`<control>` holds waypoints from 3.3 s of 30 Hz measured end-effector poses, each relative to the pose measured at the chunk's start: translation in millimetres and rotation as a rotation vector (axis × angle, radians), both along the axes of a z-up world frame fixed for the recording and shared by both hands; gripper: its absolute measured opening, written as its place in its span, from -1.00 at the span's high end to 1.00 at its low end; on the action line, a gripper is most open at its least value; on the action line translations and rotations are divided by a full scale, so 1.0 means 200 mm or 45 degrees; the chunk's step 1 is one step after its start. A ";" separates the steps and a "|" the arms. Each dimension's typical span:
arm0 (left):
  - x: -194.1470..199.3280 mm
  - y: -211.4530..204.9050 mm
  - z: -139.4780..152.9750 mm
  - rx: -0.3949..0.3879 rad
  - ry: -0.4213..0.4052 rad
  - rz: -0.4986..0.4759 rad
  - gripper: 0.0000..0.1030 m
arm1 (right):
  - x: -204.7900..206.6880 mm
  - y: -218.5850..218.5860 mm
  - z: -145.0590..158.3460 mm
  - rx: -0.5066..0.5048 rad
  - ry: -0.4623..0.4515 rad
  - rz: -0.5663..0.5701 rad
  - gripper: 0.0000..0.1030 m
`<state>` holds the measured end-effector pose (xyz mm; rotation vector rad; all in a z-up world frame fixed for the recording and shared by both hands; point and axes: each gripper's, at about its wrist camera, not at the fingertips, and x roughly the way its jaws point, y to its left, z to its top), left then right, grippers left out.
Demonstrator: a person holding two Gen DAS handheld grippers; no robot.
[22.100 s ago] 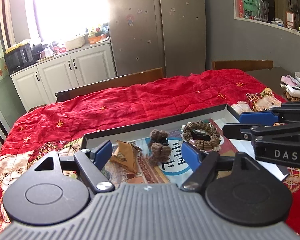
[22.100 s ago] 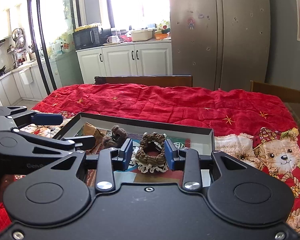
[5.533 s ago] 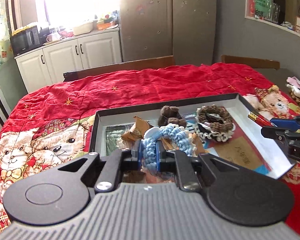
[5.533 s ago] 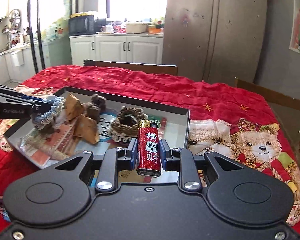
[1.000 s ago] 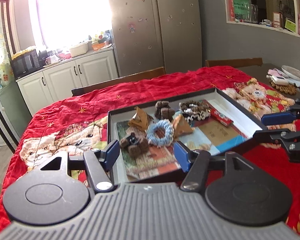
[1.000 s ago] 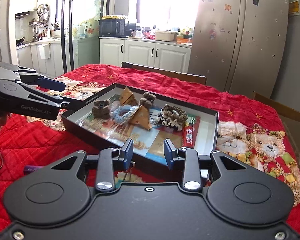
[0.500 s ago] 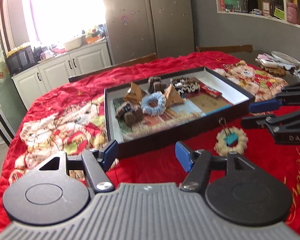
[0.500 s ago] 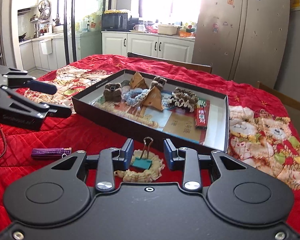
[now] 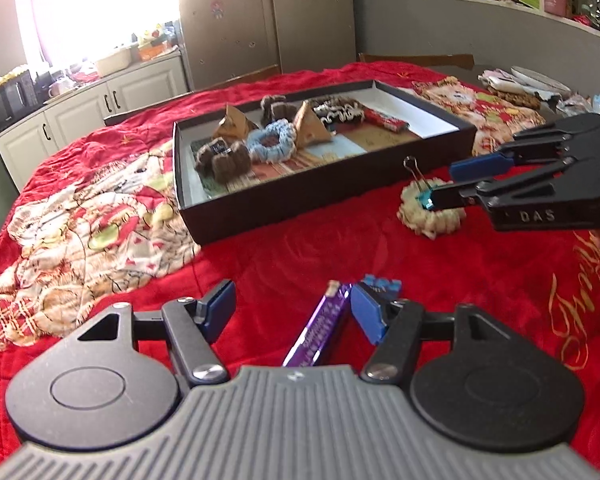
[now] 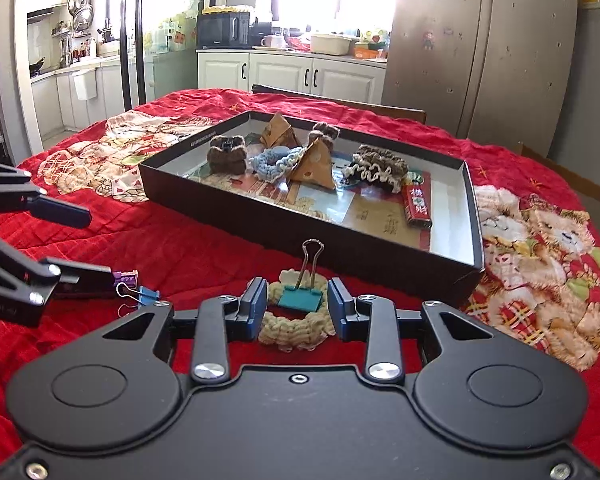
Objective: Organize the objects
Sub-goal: 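Move the left tool to the purple lighter while the right tool approaches the blue binder clip, then grasp the purple lighter with the left tool while the right tool grasps the blue binder clip, then lift and carry the purple lighter and binder clip over the box with both tools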
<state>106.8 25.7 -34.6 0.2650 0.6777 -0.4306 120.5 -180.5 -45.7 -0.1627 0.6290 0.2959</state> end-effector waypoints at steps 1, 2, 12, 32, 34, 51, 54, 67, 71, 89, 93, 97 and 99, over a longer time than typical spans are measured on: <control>0.00 0.00 -0.01 -0.003 0.005 -0.001 -0.47 | 0.00 0.00 -0.01 0.001 0.002 -0.003 0.38; 0.00 0.00 -0.01 -0.007 0.010 -0.002 -0.47 | 0.01 0.00 -0.01 0.003 0.004 -0.008 0.38; 0.02 0.02 -0.08 -0.031 0.064 -0.007 -0.37 | 0.03 0.03 -0.05 -0.021 0.018 -0.027 0.39; 0.03 0.04 -0.10 -0.114 0.094 -0.035 0.19 | 0.05 0.08 -0.11 -0.143 0.012 -0.038 0.46; 0.03 0.04 -0.10 -0.116 0.095 -0.041 0.25 | 0.05 0.08 -0.11 -0.141 0.009 -0.037 0.49; 0.04 0.03 -0.09 -0.115 0.099 -0.037 0.48 | -0.01 0.07 -0.09 -0.133 -0.033 -0.010 0.51; 0.04 0.03 -0.09 -0.122 0.106 -0.027 0.49 | -0.02 0.06 -0.08 -0.122 -0.038 -0.006 0.51; 0.04 0.04 -0.08 -0.122 0.116 -0.006 0.53 | -0.09 0.04 -0.03 -0.092 -0.078 0.018 0.51; 0.03 0.03 -0.08 -0.123 0.118 -0.001 0.53 | -0.11 0.04 -0.01 -0.094 -0.098 0.026 0.51; 0.02 0.02 -0.01 -0.131 0.094 -0.001 0.55 | -0.19 0.00 0.06 -0.042 -0.132 0.048 0.51; 0.03 0.01 0.02 -0.129 0.076 -0.008 0.55 | -0.20 0.01 0.08 -0.040 -0.138 0.060 0.51; 0.04 -0.01 0.07 -0.134 0.057 -0.018 0.56 | -0.20 0.00 0.10 -0.026 -0.138 0.067 0.51; 0.05 -0.02 0.09 -0.132 0.041 -0.023 0.57 | -0.19 -0.01 0.11 -0.012 -0.137 0.069 0.51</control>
